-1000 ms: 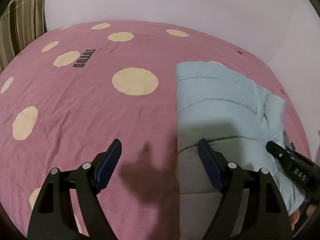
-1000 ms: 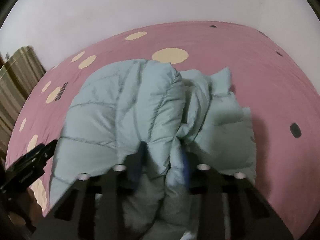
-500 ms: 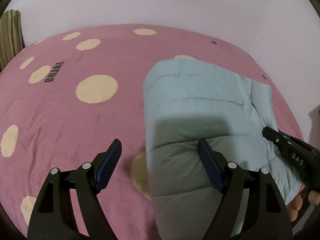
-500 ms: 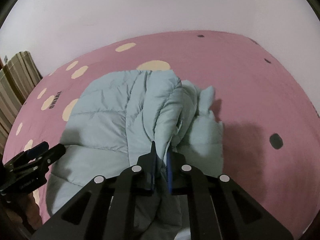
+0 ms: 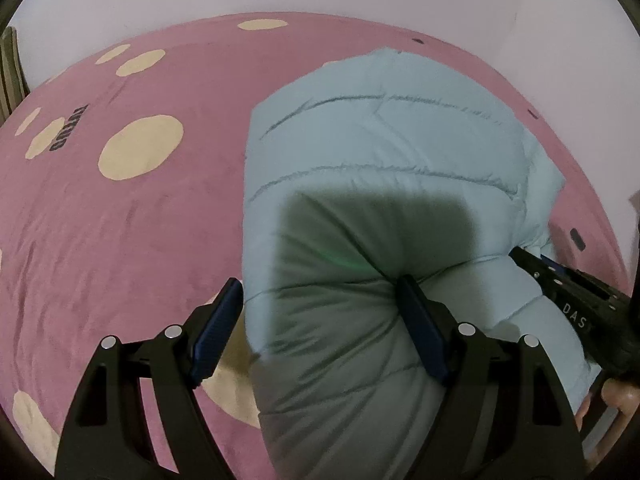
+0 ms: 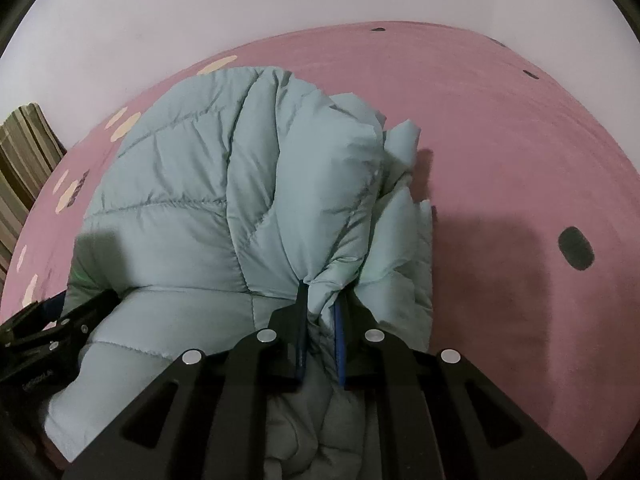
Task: Fold large clothes
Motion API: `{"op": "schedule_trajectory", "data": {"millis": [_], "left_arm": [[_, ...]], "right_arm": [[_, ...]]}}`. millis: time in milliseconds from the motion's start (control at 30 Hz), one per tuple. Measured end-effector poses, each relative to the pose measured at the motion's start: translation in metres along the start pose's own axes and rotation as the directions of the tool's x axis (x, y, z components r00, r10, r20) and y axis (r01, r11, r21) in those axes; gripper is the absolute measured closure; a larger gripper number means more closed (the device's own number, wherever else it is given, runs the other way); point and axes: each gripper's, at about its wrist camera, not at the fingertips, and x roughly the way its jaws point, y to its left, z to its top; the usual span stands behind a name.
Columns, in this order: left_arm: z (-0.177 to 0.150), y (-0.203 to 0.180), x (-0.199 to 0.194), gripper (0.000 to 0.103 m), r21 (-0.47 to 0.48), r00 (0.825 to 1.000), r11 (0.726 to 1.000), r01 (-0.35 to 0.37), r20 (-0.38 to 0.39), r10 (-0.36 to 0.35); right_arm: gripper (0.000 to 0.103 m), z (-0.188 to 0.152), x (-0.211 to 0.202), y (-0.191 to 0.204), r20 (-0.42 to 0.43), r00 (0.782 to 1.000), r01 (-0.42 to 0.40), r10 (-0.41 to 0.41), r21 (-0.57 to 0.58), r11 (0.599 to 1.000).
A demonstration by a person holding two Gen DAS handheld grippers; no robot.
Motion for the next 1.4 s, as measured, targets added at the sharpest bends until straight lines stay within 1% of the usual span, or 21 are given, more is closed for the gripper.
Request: {"op": "schedule_trajectory", "data": {"millis": [167, 267, 333, 400, 433, 533, 633, 700, 767, 800, 867, 967, 1067, 1133, 1233, 1300, 1333, 1367, 1400], "left_arm": [[-0.003, -0.002, 0.006, 0.023, 0.007, 1.0, 1.0, -0.016, 0.0, 0.016], [-0.002, -0.003, 0.0, 0.024, 0.014, 1.0, 1.0, -0.021, 0.019, 0.021], [-0.003, -0.004, -0.012, 0.024, 0.015, 0.999, 1.0, -0.026, 0.035, 0.026], [-0.004, -0.002, -0.023, 0.025, 0.007, 0.999, 1.0, -0.027, 0.044, 0.026], [-0.004, 0.0, -0.033, 0.025, -0.003, 0.998, 1.0, -0.025, 0.062, 0.025], [-0.007, 0.006, -0.06, 0.025, -0.024, 0.994, 1.0, -0.011, 0.112, 0.014], [-0.017, 0.005, -0.081, 0.025, -0.013, 0.989, 1.0, -0.007, 0.147, 0.009], [-0.023, 0.003, -0.082, 0.025, -0.007, 0.99, 1.0, 0.0, 0.141, 0.001], [-0.032, -0.001, -0.072, 0.025, 0.003, 0.995, 1.0, 0.024, 0.096, -0.024], [-0.035, -0.002, -0.067, 0.025, 0.006, 0.996, 1.0, 0.016, 0.085, -0.017], [-0.043, -0.004, -0.053, 0.025, 0.004, 0.998, 1.0, 0.008, 0.058, -0.008], [-0.049, -0.007, -0.032, 0.024, 0.019, 1.0, 1.0, -0.001, 0.018, 0.001], [-0.054, -0.008, -0.013, 0.024, -0.011, 1.0, 1.0, -0.002, -0.003, 0.002], [-0.056, -0.009, -0.007, 0.024, -0.005, 1.0, 1.0, -0.012, 0.001, 0.012], [-0.055, -0.014, -0.02, 0.027, 0.039, 0.999, 0.999, -0.032, 0.02, 0.032], [-0.051, -0.017, -0.037, 0.03, 0.061, 0.999, 0.997, -0.043, 0.036, 0.041], [-0.05, -0.017, -0.045, 0.03, 0.054, 0.998, 0.998, -0.036, 0.044, 0.034], [-0.046, -0.014, -0.056, 0.03, 0.034, 0.998, 0.999, -0.019, 0.068, 0.017], [-0.04, -0.011, -0.062, 0.03, 0.022, 0.996, 1.0, -0.012, 0.087, 0.01]], "right_arm": [[0.094, -0.001, 0.004, -0.004, 0.001, 1.0, -0.025, 0.025, 0.028, 0.999], [0.092, -0.002, -0.001, -0.006, 0.01, 0.999, -0.034, 0.034, 0.033, 0.999], [0.09, 0.0, -0.006, -0.008, 0.016, 0.999, -0.042, 0.042, 0.028, 0.999], [0.09, 0.003, -0.019, -0.007, 0.025, 0.999, -0.04, 0.039, 0.025, 0.999], [0.09, 0.003, -0.025, -0.009, 0.031, 0.999, -0.038, 0.037, 0.024, 0.999], [0.09, 0.002, -0.06, -0.004, 0.091, 0.996, -0.029, 0.027, 0.021, 0.999], [0.09, -0.005, -0.087, 0.006, 0.128, 0.99, -0.054, 0.056, -0.014, 0.998], [0.09, -0.017, -0.098, 0.017, 0.126, 0.988, -0.079, 0.086, -0.059, 0.995], [0.09, -0.028, -0.096, 0.023, 0.096, 0.991, -0.09, 0.098, -0.087, 0.992], [0.09, -0.035, -0.09, 0.026, 0.071, 0.993, -0.086, 0.094, -0.103, 0.991], [0.09, -0.045, -0.076, 0.027, 0.044, 0.998, -0.046, 0.052, -0.128, 0.991], [0.09, -0.054, -0.052, 0.019, -0.01, 0.999, -0.043, 0.042, -0.109, 0.993], [0.09, -0.063, -0.037, 0.013, -0.008, 0.999, -0.051, 0.05, -0.092, 0.994], [0.09, -0.066, -0.034, 0.011, 0.006, 0.999, -0.046, 0.047, -0.084, 0.995], [0.09, -0.064, -0.04, 0.013, 0.013, 0.999, -0.041, 0.042, -0.086, 0.995], [0.09, -0.059, -0.052, 0.016, 0.018, 0.998, -0.051, 0.053, -0.072, 0.996], [0.09, -0.058, -0.06, 0.015, 0.028, 0.998, -0.061, 0.062, -0.057, 0.997], [0.09, -0.054, -0.066, 0.013, 0.041, 0.997, -0.07, 0.072, -0.05, 0.996], [0.09, -0.048, -0.077, 0.012, 0.069, 0.994, -0.081, 0.084, -0.044, 0.996]]}}
